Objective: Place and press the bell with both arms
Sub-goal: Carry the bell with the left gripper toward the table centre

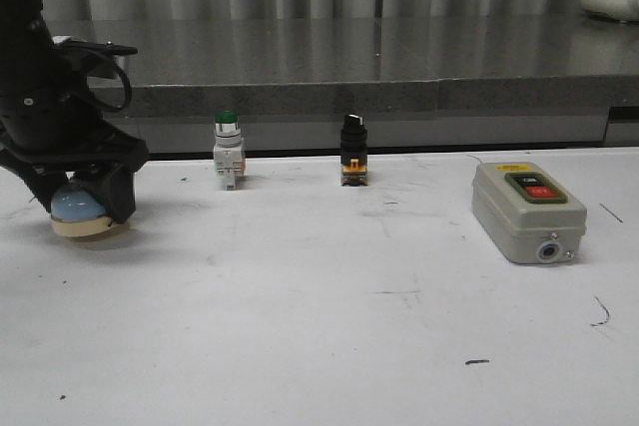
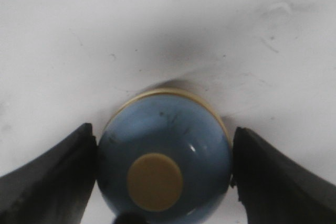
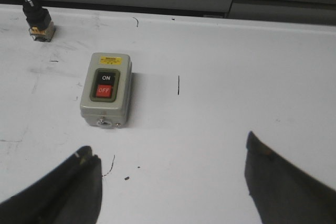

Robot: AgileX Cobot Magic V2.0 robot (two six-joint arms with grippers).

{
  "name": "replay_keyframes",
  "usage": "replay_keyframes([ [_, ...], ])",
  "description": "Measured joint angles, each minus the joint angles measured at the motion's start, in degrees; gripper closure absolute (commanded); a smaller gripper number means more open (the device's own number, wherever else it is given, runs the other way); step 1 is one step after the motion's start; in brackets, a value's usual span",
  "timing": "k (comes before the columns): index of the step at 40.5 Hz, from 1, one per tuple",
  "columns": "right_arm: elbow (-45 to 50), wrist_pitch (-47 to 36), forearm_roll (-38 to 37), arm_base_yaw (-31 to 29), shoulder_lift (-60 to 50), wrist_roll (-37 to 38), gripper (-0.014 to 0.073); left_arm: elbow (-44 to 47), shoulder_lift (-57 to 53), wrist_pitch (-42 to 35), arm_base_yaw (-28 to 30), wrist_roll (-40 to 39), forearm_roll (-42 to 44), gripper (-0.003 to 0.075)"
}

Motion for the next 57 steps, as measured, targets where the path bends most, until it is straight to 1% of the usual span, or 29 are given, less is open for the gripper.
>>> replay_keyframes([
  [5, 0.0, 0.0, 0.0, 0.0, 0.0, 0.0, 0.0014, -0.9, -0.9, 1.4, -1.4, -0.1, -1.2, 0.0353],
  [9, 0.0, 0.0, 0.0, 0.0, 0.0, 0.0, 0.0014, -1.2, -2.1, 1.9, -4.2, -0.2, -1.6, 0.0353],
  [23, 0.0, 0.0, 0.0, 0.0, 0.0, 0.0, 0.0014, -1.3, -3.4, 2.9, -19.2, -0.2, -2.1, 0.0353],
  [28, 0.0, 0.0, 0.0, 0.0, 0.0, 0.0, 0.0014, -1.3, -3.4, 3.0, -22.8, -0.1, -2.1, 0.0353],
  [35, 0.0, 0.0, 0.0, 0.0, 0.0, 0.0, 0.0014, -1.3, -3.2, 2.8, -26.0, 0.2, -2.1, 0.0353],
  [39, 0.0, 0.0, 0.0, 0.0, 0.0, 0.0, 0.0014, -1.3, -2.4, 1.3, -27.2, 0.2, -2.0, 0.0353],
  [49, 0.0, 0.0, 0.0, 0.0, 0.0, 0.0, 0.0014, -1.3, 1.1, -2.7, -27.9, 0.2, -1.5, 0.0352],
  [51, 0.0, 0.0, 0.0, 0.0, 0.0, 0.0, 0.0014, -1.3, 1.4, -3.1, -27.9, 0.2, -1.5, 0.0344],
  [53, 0.0, 0.0, 0.0, 0.0, 0.0, 0.0, 0.0014, -1.3, 1.4, -3.6, -27.9, 0.2, -1.5, 0.0313],
  [57, 0.0, 0.0, 0.0, 0.0, 0.0, 0.0, 0.0014, -1.3, 1.4, -3.8, -27.9, 0.2, -1.5, 0.0209],
])
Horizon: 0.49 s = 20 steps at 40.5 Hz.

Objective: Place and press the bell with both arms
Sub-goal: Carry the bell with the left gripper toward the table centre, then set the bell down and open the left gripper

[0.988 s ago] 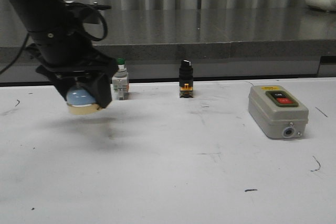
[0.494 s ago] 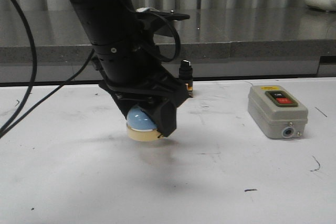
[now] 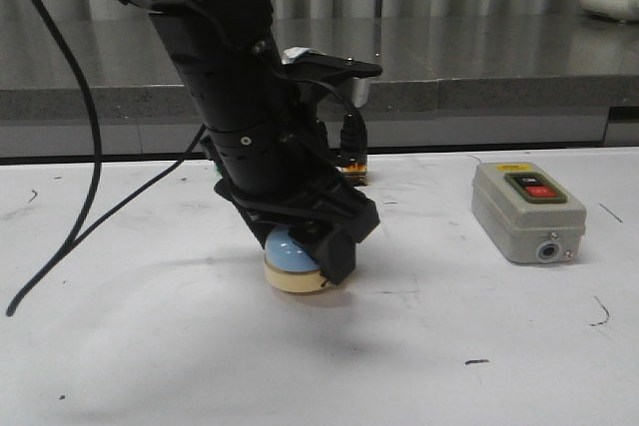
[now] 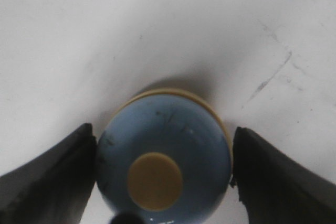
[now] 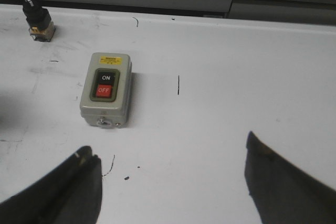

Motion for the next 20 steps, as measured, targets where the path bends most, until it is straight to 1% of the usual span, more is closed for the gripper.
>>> replay_keyframes([
  [2, 0.0, 0.0, 0.0, 0.0, 0.0, 0.0, 0.0014, 0.0, 0.0, 0.0, 0.0, 0.0, 0.0, 0.0172],
  [4, 0.0, 0.0, 0.0, 0.0, 0.0, 0.0, 0.0014, 0.0, 0.0, 0.0, 0.0, 0.0, 0.1, 0.0159],
  [16, 0.0, 0.0, 0.0, 0.0, 0.0, 0.0, 0.0014, -0.3, -0.2, 0.3, 0.0, 0.0, 0.2, 0.0164],
  [20, 0.0, 0.0, 0.0, 0.0, 0.0, 0.0, 0.0014, -0.3, -2.6, 1.2, 0.0, -0.1, 0.2, 0.0164],
])
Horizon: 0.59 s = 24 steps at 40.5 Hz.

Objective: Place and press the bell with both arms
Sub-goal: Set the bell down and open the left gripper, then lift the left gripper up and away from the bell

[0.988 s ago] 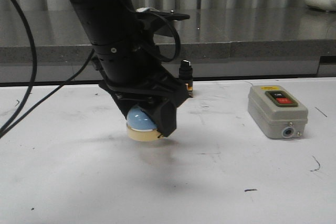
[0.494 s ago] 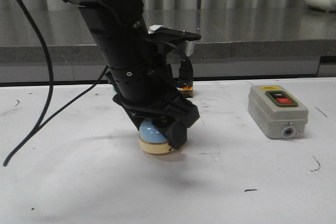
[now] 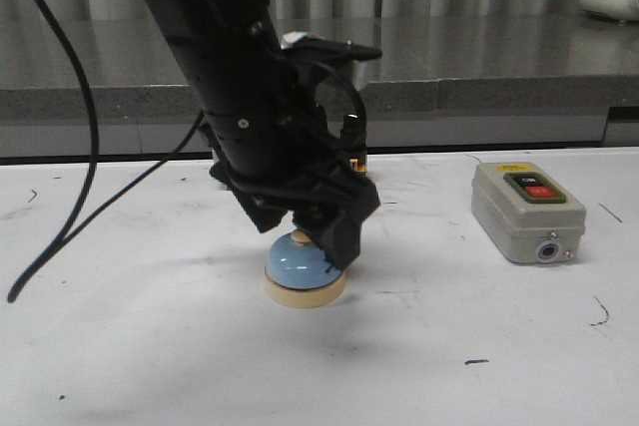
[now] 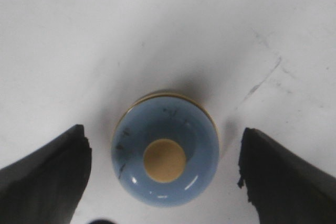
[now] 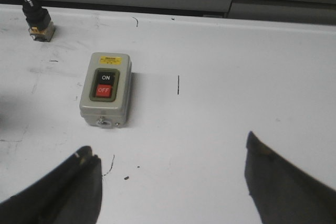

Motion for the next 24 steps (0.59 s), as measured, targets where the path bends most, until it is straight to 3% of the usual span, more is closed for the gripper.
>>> replay_keyframes([
  [11, 0.0, 0.0, 0.0, 0.0, 0.0, 0.0, 0.0014, 2.5, -15.5, 3.7, 3.5, -3.2, 0.0, 0.0164],
  [24, 0.0, 0.0, 0.0, 0.0, 0.0, 0.0, 0.0014, 16.2, -39.7, 5.1, 12.2, -4.6, 0.2, 0.0164],
])
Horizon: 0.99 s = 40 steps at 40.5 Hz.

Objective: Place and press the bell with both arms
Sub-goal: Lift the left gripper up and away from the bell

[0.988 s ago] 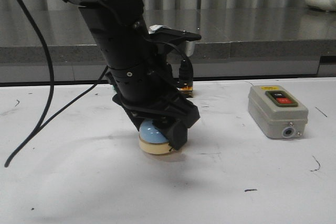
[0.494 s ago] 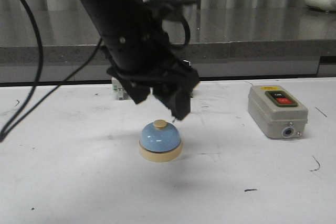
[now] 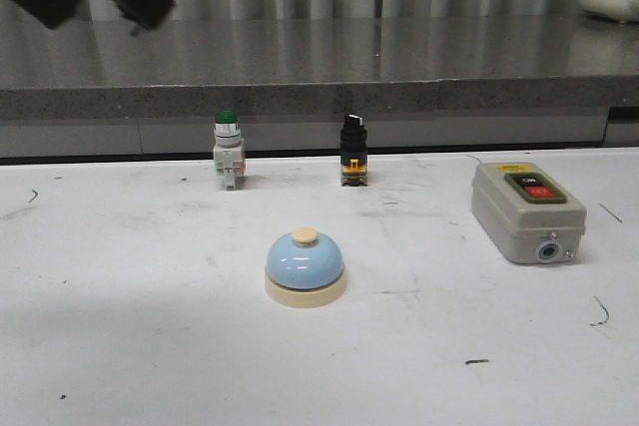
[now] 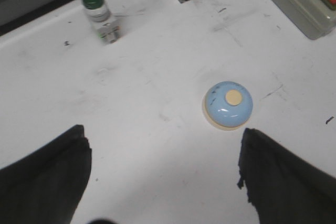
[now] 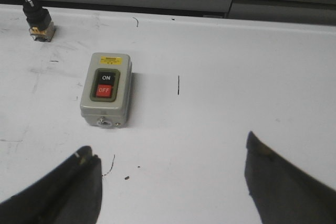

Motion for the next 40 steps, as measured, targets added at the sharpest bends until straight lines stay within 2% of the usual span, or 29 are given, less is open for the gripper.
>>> replay_keyframes([
  [9, 0.0, 0.0, 0.0, 0.0, 0.0, 0.0, 0.0014, 9.5, -17.4, 1.9, 5.0, 0.0, 0.0, 0.0164],
  [22, 0.0, 0.0, 0.0, 0.0, 0.0, 0.0, 0.0014, 18.0, -36.3, 5.7, 5.5, -0.1, 0.0, 0.0164],
  [40, 0.0, -0.1, 0.0, 0.0, 0.0, 0.0, 0.0014, 18.8, -39.5, 5.9, 5.5, -0.1, 0.0, 0.0165],
])
